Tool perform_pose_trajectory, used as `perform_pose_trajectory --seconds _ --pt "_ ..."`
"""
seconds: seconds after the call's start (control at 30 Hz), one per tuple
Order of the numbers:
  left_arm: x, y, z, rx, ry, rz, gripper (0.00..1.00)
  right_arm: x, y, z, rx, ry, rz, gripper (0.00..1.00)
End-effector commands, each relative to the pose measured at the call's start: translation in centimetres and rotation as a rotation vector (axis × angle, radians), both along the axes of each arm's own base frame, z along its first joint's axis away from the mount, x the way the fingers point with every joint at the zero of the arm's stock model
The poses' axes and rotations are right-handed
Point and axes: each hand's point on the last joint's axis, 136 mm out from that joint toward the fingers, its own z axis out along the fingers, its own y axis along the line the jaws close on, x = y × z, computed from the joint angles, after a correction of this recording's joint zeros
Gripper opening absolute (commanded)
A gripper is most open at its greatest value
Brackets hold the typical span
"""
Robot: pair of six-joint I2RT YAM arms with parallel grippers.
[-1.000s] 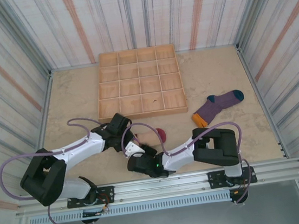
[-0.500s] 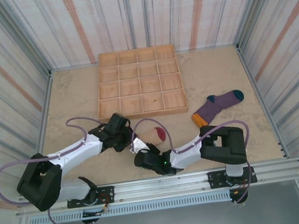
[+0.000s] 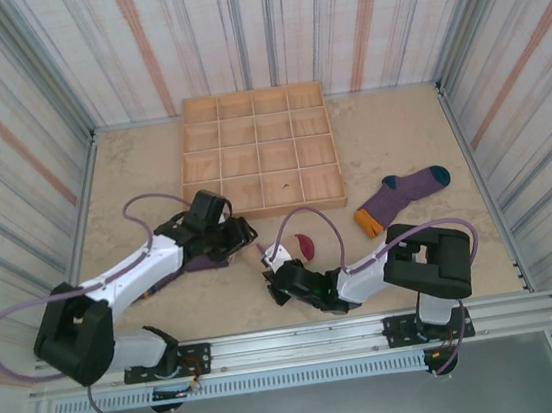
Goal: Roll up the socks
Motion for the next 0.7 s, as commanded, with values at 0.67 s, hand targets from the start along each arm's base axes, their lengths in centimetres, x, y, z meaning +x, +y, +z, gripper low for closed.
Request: perform_pose_trajectory --seconds 0.67 --pt "1.4 -5.5 -4.8 0.07 0.04 -0.713 0.57 -2.4 -2.4 -4.5 -0.123 0.126 0.055 0.0"
